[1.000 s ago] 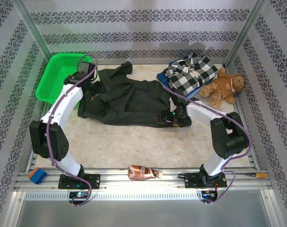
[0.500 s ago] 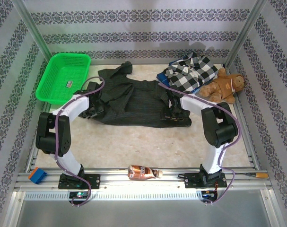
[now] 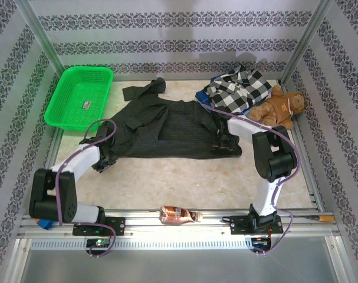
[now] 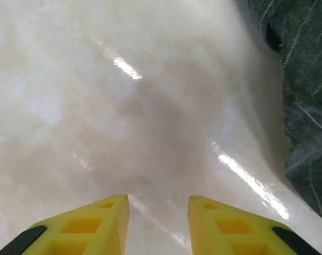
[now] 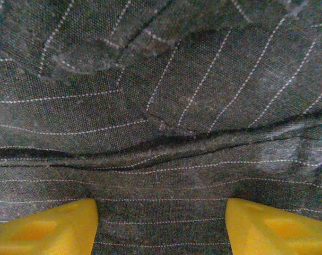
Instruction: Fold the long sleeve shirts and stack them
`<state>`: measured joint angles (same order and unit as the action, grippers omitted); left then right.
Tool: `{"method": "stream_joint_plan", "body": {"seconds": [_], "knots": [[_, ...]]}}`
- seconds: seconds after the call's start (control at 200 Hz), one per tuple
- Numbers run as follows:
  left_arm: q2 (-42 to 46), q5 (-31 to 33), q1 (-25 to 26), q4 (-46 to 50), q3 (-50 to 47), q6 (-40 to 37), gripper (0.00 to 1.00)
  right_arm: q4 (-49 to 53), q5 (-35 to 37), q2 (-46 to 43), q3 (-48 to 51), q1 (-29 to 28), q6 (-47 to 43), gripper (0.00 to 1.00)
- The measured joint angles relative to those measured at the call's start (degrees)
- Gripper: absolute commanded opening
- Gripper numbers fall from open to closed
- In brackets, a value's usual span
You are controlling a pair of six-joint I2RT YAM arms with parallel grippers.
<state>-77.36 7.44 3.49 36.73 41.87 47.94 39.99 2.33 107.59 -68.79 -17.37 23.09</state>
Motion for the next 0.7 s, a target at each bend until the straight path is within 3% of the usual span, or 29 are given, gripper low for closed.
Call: {"method": "stream_joint_plan", "body": {"seconds": [0.16,0.22,0.43,0.58,0.705], "knots": [[9.18,-4.74,-0.13,-3.23,0.24,0.37,0.63,-0.48,-0.2,-2.89,3.56,0.0,-0.66,0.71],[9.35,-7.65,-0.13,-4.37,3.13,-1.29,0.66,-0.28,-0.24,-3.56,4.33,0.0,-0.9,0.71],[-1.77,-14.58,-0.13,-3.96,18.71,-13.7,0.65,-0.11,-0.46,-3.74,4.7,0.02,-1.51,0.71],[-10.29,-17.4,-0.13,-0.9,24.06,-22.14,0.53,0.02,-0.59,-3.74,4.7,0.02,-2.16,0.71],[-15.74,-18.43,-0.13,1.9,26.36,-26.82,0.5,0.31,-0.68,-3.74,4.7,0.02,-2.47,0.71]]}}
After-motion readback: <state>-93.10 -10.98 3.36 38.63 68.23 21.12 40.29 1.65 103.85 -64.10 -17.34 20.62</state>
